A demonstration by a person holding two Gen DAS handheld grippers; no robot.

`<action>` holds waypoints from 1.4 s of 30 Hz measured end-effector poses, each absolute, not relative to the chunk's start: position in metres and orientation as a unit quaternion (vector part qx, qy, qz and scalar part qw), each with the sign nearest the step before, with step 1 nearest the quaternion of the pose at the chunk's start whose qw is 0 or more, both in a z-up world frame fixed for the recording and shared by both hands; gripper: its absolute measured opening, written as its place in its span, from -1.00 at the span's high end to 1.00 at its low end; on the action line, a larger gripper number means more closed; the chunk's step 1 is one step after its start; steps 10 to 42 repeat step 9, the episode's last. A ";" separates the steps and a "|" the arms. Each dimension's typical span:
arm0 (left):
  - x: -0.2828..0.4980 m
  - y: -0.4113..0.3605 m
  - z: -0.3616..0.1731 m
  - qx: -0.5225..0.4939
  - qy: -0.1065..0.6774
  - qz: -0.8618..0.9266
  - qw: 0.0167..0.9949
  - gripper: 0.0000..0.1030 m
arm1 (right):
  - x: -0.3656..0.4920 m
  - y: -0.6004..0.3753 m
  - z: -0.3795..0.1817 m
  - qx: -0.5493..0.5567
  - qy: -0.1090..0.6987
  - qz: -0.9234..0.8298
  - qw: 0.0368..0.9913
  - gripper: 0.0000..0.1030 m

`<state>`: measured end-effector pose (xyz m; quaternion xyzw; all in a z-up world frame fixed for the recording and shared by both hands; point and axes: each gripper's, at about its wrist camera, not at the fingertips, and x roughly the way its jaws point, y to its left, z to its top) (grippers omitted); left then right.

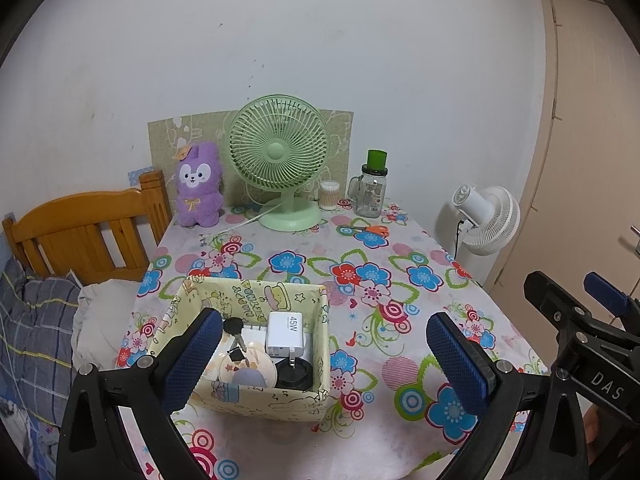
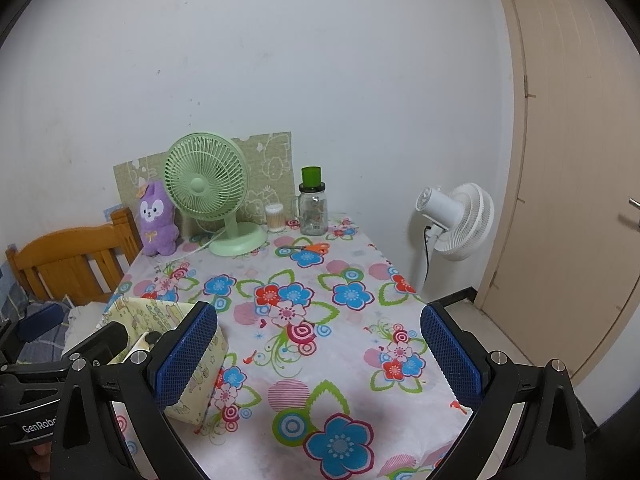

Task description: Organize rigid objects

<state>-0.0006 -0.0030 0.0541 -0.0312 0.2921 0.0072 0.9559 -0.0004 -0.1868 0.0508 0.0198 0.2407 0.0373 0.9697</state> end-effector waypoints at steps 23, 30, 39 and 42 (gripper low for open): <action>0.003 -0.003 0.054 -0.028 0.291 0.016 0.956 -1.00 | 0.002 -0.188 0.049 0.022 0.242 0.042 0.969 -0.99; 0.003 -0.003 0.054 -0.028 0.291 0.016 0.956 -1.00 | 0.002 -0.188 0.049 0.022 0.242 0.042 0.969 -0.99; 0.003 -0.003 0.054 -0.028 0.291 0.016 0.956 -1.00 | 0.002 -0.188 0.049 0.022 0.242 0.042 0.969 -0.99; 0.003 -0.003 0.054 -0.028 0.291 0.016 0.956 -1.00 | 0.002 -0.188 0.049 0.022 0.242 0.042 0.969 -0.99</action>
